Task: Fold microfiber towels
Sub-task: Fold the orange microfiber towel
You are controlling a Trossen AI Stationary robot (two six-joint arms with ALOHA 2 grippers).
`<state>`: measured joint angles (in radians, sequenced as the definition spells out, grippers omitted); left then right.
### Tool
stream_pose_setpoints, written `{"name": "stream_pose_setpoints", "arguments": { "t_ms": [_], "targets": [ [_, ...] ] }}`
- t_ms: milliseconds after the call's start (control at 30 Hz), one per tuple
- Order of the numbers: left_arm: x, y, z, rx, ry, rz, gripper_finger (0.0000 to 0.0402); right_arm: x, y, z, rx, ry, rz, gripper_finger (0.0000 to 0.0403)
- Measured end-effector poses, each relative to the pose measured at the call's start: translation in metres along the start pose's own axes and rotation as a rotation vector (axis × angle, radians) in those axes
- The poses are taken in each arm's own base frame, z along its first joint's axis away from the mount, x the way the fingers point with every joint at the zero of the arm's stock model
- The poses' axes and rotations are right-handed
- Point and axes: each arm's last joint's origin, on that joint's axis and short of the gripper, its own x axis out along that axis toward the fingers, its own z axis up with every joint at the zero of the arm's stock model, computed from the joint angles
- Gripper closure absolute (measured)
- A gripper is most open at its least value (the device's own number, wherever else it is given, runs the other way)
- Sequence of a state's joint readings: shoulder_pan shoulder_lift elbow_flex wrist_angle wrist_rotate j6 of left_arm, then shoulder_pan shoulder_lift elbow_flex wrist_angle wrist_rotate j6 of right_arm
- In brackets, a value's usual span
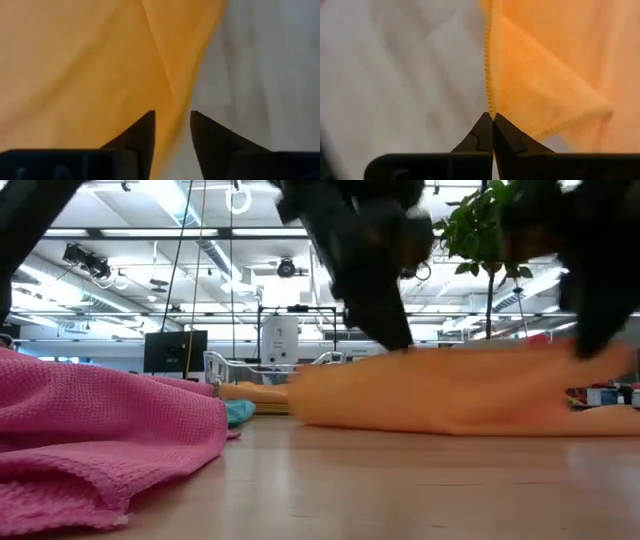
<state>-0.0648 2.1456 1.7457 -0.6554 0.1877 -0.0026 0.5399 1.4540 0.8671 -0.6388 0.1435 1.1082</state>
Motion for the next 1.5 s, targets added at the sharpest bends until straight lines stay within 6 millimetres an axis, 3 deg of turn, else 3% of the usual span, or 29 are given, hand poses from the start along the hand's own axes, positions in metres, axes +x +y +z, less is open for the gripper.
{"name": "stream_pose_setpoints", "arguments": {
  "t_ms": [167, 300, 367, 533, 633, 767, 900, 1133, 1267, 1500],
  "targets": [
    [-0.002, -0.027, -0.019, 0.223, 0.184, -0.045, 0.0218, -0.023, 0.006, -0.018, 0.070, 0.080, 0.084, 0.0399],
    [0.005, -0.043, -0.027, 0.331, 0.213, -0.018, 0.0189, -0.024, 0.010, -0.032, 0.092, 0.109, 0.085, 0.0400],
    [0.005, -0.047, -0.028, 0.324, 0.216, 0.039, 0.0184, -0.021, 0.013, -0.035, 0.117, 0.111, 0.083, 0.0400],
    [-0.020, -0.053, -0.016, 0.327, 0.120, 0.056, 0.0200, -0.016, 0.018, -0.040, 0.146, 0.113, 0.079, 0.0400],
    [-0.020, -0.041, -0.011, 0.274, 0.064, 0.072, 0.0215, -0.013, 0.021, -0.041, 0.146, 0.104, 0.090, 0.0400],
    [-0.018, 0.004, 0.003, 0.072, -0.066, 0.097, 0.0231, -0.008, 0.022, -0.042, 0.154, 0.096, 0.076, 0.0400],
    [-0.005, 0.042, -0.005, -0.035, -0.033, 0.083, 0.0241, -0.008, 0.022, -0.041, 0.157, 0.074, 0.077, 0.0400],
    [0.036, 0.048, -0.014, 0.067, 0.003, 0.052, 0.0243, -0.008, 0.022, -0.039, 0.155, 0.054, 0.076, 0.0401],
    [0.039, 0.053, -0.014, 0.072, 0.009, 0.155, 0.0240, -0.008, 0.023, -0.039, 0.156, 0.052, 0.083, 0.0401],
    [0.035, 0.051, -0.012, 0.106, -0.002, 0.166, 0.0250, -0.008, 0.023, -0.040, 0.147, 0.056, 0.090, 0.0401]
  ]
}}
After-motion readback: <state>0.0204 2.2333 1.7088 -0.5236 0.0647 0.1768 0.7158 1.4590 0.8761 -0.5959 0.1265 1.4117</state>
